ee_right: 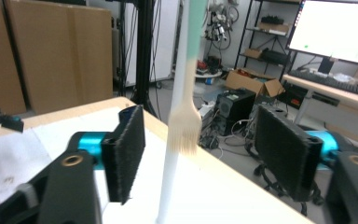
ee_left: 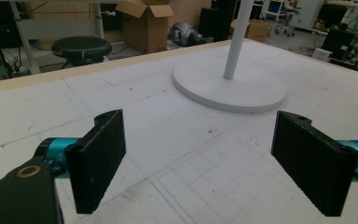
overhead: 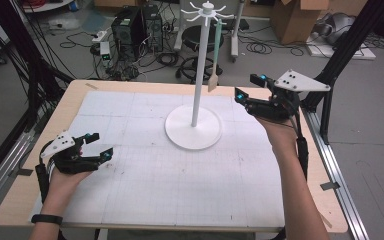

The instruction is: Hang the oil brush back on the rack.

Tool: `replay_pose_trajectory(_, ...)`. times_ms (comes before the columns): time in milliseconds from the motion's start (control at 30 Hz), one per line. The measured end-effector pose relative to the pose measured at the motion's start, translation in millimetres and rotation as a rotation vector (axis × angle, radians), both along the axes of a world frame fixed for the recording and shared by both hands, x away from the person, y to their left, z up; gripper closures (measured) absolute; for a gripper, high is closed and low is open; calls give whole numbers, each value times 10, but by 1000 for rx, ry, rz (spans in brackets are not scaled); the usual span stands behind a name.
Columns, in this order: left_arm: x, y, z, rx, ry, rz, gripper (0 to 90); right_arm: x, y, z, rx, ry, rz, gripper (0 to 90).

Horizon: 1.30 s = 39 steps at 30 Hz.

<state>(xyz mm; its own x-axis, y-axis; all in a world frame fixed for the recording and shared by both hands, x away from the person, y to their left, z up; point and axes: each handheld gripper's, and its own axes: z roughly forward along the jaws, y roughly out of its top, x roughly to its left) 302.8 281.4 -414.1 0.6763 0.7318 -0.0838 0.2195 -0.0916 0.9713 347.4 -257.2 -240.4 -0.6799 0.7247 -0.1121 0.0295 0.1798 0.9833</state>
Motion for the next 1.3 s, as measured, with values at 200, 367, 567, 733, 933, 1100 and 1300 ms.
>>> replay_pose_trajectory(200, 5, 2, -8, 8, 3, 8, 179, -102, -179, -234, 14, 36, -6, 233)
replay_pose_trajectory(367, 5, 25, -11, 16, 4, 21, 173, -186, -367, -490, 20, 62, -17, 192)
replay_pose_trajectory(567, -5, 53, -4, 11, -5, 36, 170, -304, -551, -761, 32, 96, -40, 179)
replay_pose_trajectory(733, 1, 65, -11, 20, -11, 52, 167, -420, -657, -981, 57, 110, -43, 160)
replay_pose_trajectory(933, 5, 82, -9, 20, -21, 65, 167, -527, -755, -1251, 70, 160, -57, 153)
replay_pose_trajectory(1100, 7, 110, -10, 17, -26, 77, 166, -610, -840, -1455, 83, 195, -74, 147)
replay_pose_trajectory(1300, 10, 122, -11, 18, -29, 94, 167, -641, -903, -1610, 69, 225, -95, 142)
